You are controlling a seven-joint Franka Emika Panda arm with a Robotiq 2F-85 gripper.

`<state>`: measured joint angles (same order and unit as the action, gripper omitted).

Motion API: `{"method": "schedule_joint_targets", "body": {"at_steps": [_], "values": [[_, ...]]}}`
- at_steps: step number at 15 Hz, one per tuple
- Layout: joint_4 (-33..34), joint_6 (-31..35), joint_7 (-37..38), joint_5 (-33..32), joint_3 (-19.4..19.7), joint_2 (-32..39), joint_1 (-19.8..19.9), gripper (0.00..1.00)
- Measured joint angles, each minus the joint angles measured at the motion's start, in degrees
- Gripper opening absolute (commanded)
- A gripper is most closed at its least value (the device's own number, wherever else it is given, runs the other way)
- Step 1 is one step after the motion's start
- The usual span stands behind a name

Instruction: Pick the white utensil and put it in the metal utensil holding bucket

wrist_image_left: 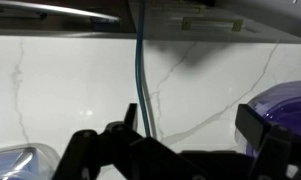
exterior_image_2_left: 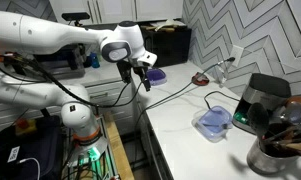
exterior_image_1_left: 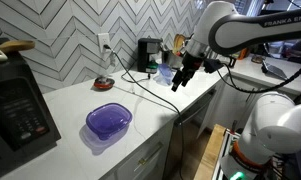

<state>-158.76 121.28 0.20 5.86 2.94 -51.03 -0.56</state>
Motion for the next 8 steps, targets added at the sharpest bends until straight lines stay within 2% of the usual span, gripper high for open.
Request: {"method": "schedule_joint_targets", "body": {"at_steps": [8], "values": [[-1.3,0.0,0.0,0.0,0.0,0.6,0.0,1.00]]}}
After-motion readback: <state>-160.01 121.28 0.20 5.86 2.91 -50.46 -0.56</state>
